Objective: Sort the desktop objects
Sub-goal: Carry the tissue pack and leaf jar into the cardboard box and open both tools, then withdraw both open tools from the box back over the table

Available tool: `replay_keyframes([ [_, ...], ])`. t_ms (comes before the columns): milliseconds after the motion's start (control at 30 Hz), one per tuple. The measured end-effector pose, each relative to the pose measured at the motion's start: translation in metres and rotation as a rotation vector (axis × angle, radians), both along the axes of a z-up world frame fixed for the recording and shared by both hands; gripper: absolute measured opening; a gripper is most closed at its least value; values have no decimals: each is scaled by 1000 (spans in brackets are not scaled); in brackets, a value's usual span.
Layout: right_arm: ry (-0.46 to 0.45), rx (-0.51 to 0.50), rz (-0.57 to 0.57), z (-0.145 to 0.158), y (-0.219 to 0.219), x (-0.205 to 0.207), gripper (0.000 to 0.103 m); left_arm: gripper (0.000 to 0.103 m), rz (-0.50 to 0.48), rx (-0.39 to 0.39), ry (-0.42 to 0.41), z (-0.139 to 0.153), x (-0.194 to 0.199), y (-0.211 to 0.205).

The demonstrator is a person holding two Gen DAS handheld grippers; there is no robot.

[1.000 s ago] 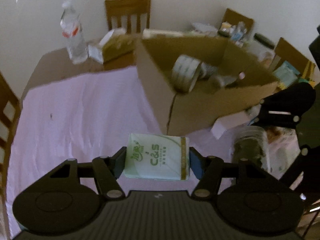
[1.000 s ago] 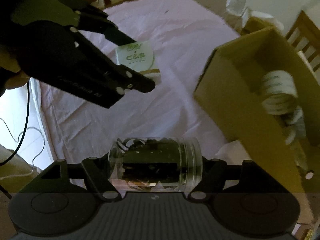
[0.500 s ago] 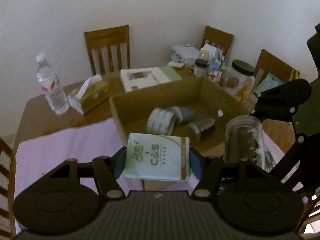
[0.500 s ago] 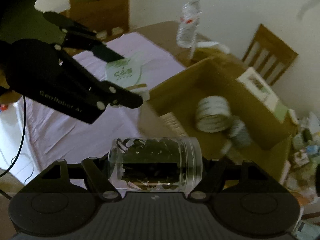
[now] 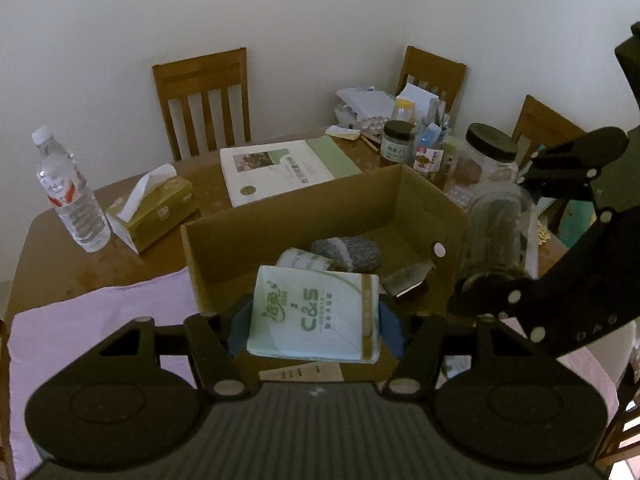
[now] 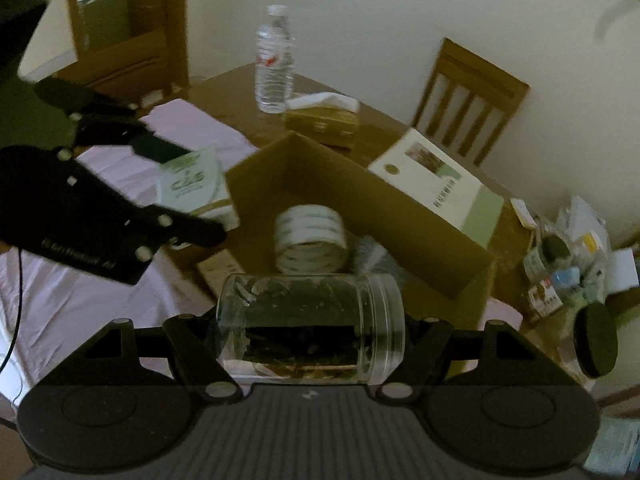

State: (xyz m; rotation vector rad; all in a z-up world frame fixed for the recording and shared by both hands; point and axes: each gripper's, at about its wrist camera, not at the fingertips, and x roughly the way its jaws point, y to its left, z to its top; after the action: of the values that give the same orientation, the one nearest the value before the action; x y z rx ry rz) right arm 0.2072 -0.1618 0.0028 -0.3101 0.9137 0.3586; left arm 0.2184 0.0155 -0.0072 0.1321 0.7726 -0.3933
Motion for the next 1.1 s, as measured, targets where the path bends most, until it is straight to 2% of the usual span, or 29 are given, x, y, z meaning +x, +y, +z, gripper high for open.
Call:
replay_keyframes([
  [100, 3, 17, -29, -4, -10, 6, 81, 70, 11, 4, 4, -5, 7, -6],
  [167, 5, 10, -50, -9, -16, 9, 91, 84, 20, 21, 3, -9, 9, -11],
  [367, 24, 6, -49, -18, -24, 3, 100, 87, 22, 42, 9, -11, 9, -19],
  [533, 25, 23, -49, -19, -27, -7, 101, 92, 25, 51, 16, -10, -3, -23],
  [1100, 44, 90, -108, -35, -27, -75, 102, 93, 44, 62, 40, -14, -71, -17],
])
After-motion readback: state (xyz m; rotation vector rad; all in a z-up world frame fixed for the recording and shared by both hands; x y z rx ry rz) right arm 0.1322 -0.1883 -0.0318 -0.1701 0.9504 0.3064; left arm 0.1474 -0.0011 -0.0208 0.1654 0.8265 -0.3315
